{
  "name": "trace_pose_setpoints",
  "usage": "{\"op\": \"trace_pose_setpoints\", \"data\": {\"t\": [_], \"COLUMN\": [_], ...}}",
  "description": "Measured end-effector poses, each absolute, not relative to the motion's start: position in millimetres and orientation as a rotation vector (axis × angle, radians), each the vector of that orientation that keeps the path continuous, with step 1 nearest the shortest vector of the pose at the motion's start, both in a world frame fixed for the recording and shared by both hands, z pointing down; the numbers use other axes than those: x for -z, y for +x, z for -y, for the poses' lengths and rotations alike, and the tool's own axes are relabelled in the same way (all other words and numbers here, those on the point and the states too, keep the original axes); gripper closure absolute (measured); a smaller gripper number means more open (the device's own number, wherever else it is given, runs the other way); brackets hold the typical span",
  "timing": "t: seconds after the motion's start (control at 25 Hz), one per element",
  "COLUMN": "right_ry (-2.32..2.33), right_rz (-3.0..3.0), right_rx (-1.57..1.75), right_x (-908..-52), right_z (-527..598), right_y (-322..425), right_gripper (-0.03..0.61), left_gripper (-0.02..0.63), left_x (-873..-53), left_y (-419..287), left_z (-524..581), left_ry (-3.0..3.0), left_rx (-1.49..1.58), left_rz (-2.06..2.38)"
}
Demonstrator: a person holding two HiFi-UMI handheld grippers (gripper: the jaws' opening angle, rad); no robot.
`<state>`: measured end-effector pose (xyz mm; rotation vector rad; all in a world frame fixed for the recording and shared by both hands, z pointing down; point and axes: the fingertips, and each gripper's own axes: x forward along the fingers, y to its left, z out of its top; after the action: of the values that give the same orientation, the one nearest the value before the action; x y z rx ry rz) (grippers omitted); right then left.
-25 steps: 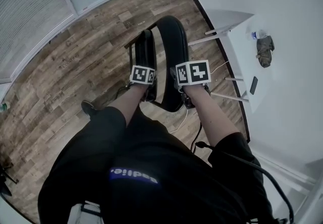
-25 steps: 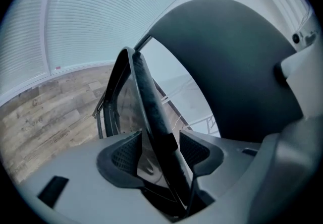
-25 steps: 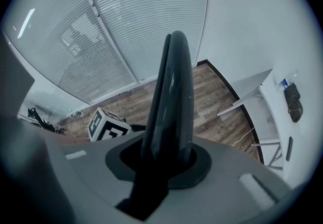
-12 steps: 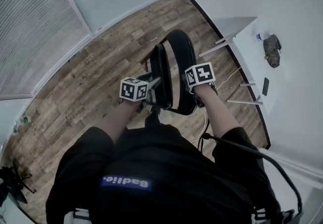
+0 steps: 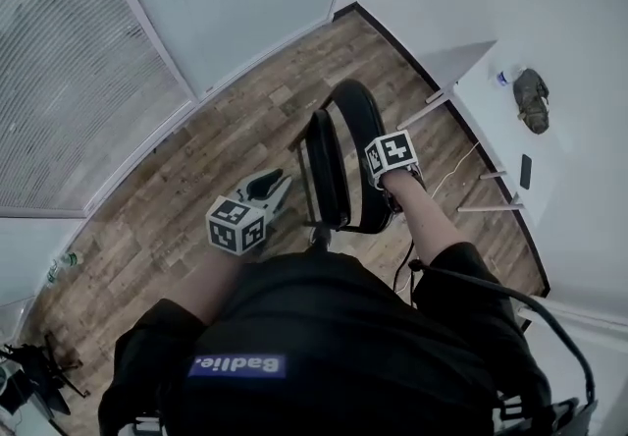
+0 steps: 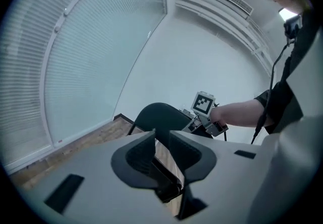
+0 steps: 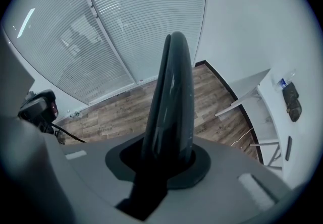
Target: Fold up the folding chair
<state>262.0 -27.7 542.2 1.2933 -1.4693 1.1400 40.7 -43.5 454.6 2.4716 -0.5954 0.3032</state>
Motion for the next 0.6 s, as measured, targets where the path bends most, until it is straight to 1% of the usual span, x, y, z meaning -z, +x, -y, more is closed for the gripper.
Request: {"op": "trace_pose_setpoints", "data": {"t": [0.08,0.24,0.6], "right_ry": [1.296,1.294,1.294], "right_rz": [1.465,1.459,1.455], "right_rx": [-1.138,-1.132,-1.132], "right_x": [-542.6,-541.9,-542.7], "right_z": [28.6,26.1,25.4], "right_y": [262.1,263.8,268.5], "right_gripper": [0.503,0.503,0.506], "left_gripper": [0.562,0.606,0.609], "left_x": [-447.7,-444.1,-429.2], "left_y": [24.3,-2.2,-14.1], "left_z": [41.9,38.9,40.1], "left_ry": [2.491,2.479,2.546], "left_rx": [-0.281,-0.254,-0.2], "left_rz": [0.621,0.673,0.69]}}
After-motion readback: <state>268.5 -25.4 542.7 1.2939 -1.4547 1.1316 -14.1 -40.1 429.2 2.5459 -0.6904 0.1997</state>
